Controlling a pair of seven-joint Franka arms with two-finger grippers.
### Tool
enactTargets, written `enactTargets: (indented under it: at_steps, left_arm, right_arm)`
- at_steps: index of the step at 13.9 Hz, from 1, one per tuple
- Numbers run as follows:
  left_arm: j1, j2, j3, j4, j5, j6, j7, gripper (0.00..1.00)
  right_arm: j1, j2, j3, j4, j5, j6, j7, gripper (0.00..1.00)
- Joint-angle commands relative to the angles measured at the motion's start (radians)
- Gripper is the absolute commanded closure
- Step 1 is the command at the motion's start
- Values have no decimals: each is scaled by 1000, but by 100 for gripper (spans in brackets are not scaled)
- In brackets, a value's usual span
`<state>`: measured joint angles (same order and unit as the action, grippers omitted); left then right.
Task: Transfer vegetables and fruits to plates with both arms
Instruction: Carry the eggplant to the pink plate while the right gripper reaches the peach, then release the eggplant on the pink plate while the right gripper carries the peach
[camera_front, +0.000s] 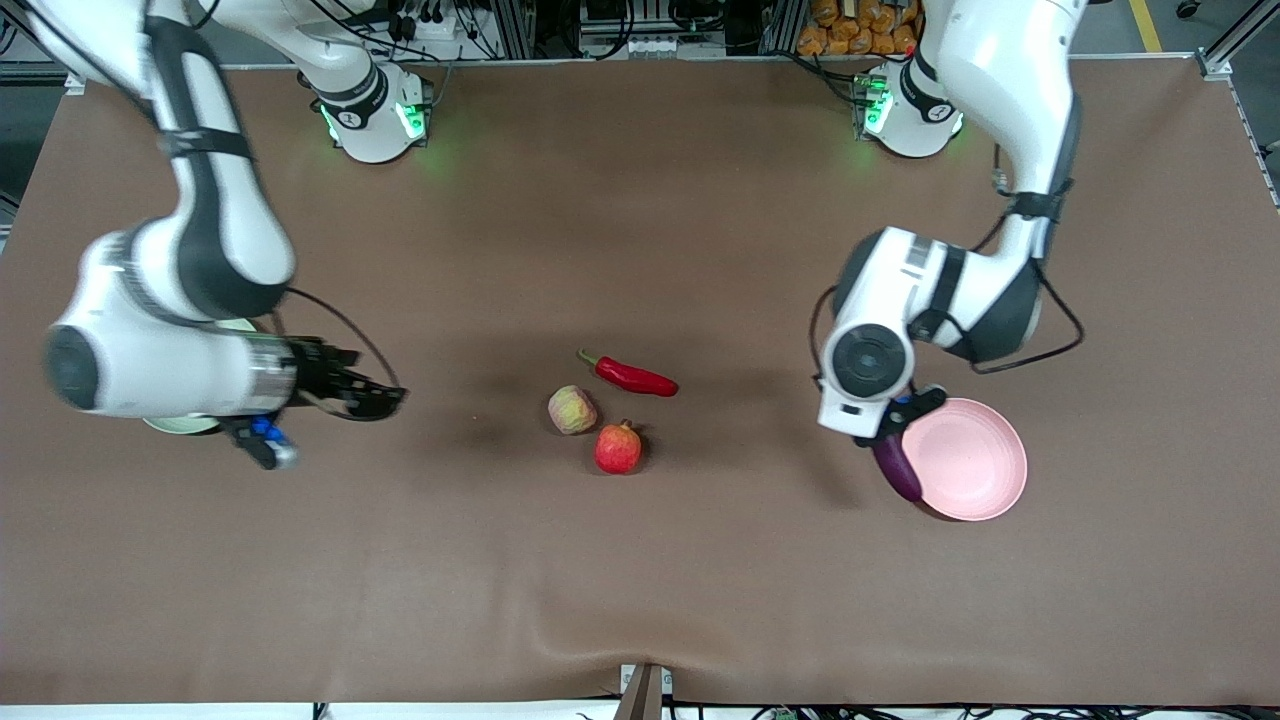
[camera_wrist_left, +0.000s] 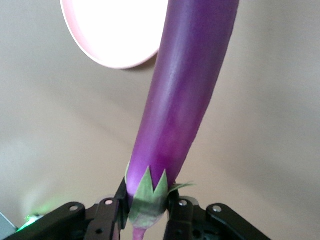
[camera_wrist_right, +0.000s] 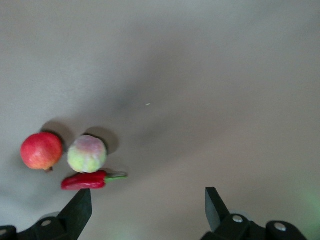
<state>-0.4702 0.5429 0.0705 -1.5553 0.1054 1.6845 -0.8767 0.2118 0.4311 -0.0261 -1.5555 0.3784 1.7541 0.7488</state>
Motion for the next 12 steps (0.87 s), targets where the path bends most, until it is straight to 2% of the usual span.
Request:
enactTargets:
  at_steps: [1, 3, 7, 12]
  left_arm:
    - [60, -148, -15, -219, 46, 142, 121, 100]
    - [97, -182, -14, -316, 65, 268, 185, 100]
    - [206, -152, -15, -350, 106, 447, 254, 100]
    - [231, -107, -14, -348, 106, 488, 323, 99]
  right_arm:
    - [92, 64, -8, 22, 22, 86, 192, 0]
    - [187, 125, -9, 22, 20, 209, 298, 0]
    - [254, 205, -9, 22, 22, 343, 409, 0]
    - [290, 268, -8, 14, 23, 472, 480, 0]
